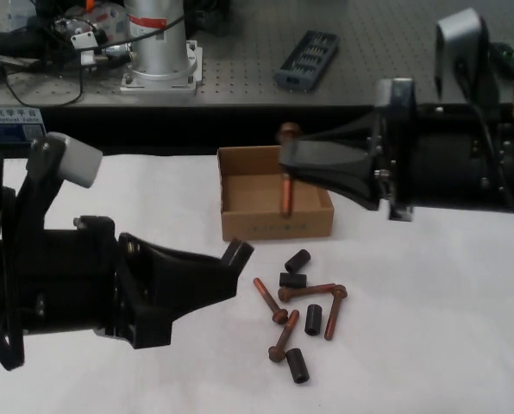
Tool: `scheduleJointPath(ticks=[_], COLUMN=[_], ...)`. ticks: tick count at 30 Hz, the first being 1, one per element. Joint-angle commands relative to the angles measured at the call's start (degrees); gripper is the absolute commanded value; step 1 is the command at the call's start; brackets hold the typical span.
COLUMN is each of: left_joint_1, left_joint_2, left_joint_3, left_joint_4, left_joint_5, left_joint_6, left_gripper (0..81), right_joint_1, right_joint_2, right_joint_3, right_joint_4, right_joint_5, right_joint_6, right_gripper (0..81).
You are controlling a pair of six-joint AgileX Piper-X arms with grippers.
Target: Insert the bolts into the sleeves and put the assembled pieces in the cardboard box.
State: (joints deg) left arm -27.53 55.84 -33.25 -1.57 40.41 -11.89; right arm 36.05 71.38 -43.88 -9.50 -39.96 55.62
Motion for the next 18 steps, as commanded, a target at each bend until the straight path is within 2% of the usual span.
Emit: scheduleJointPath(ticks=[1,14,18], left_joint_1=[0.2,0.2,0.2], left_joint_2=[-0.7,-0.7,-0.7], left_joint_3=[-0.2,-0.2,-0.2], left_joint_4=[-5.5,-9.3,-9.3], left_joint_5=[2.8,4.0,7.0], left_joint_6=[-2.8,-6.2,-6.2], left_gripper=[0.6,0.6,0.6], right_joint_1=[1.7,1.8,1.8], right_joint_2=[0.2,0.2,0.2], right_joint_3=[-0.3,-0.3,-0.3], right_joint_4=[-4.0,-4.3,-5.6], right_joint_5=[-0.9,-0.9,-0.6], right_joint_6=[1.4,1.4,1.4], right_gripper=[2.8,2.8,2.8])
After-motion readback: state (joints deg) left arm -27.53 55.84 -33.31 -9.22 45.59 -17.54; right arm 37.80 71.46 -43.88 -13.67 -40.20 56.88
